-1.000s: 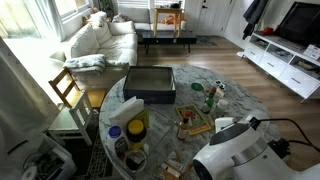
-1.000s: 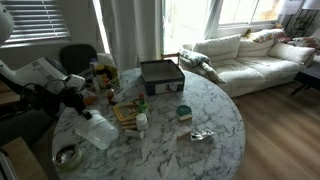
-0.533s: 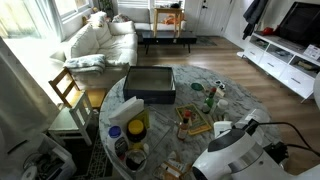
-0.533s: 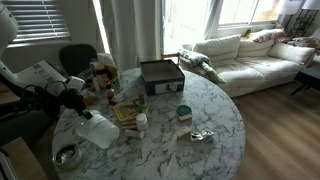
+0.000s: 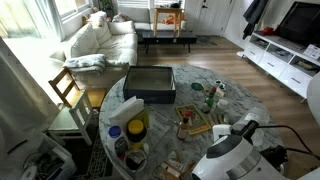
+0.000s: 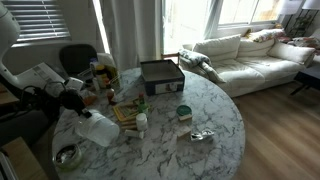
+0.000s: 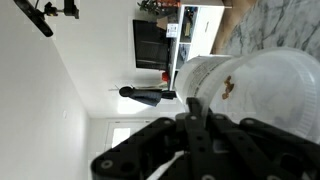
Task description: Empty the plastic cup into the scoop
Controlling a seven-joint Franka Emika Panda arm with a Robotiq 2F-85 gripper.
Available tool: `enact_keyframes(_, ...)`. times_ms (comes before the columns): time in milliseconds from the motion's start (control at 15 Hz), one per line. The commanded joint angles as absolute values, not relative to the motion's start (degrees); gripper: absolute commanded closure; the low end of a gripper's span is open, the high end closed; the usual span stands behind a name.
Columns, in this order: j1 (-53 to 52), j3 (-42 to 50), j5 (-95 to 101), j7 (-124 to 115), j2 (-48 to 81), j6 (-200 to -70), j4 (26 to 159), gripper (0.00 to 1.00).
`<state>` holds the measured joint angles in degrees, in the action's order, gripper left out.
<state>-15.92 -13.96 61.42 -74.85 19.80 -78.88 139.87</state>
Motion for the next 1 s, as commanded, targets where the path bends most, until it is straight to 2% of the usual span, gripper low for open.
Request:
enact_keyframes(0,-17.14,-14.18,62.41,-76.64,21.26,-76.02,139.12,0.99)
enact_keyframes(933,-18.8,-14.79,62.56,-79.87,23.52,-72.83,138.91,0.99)
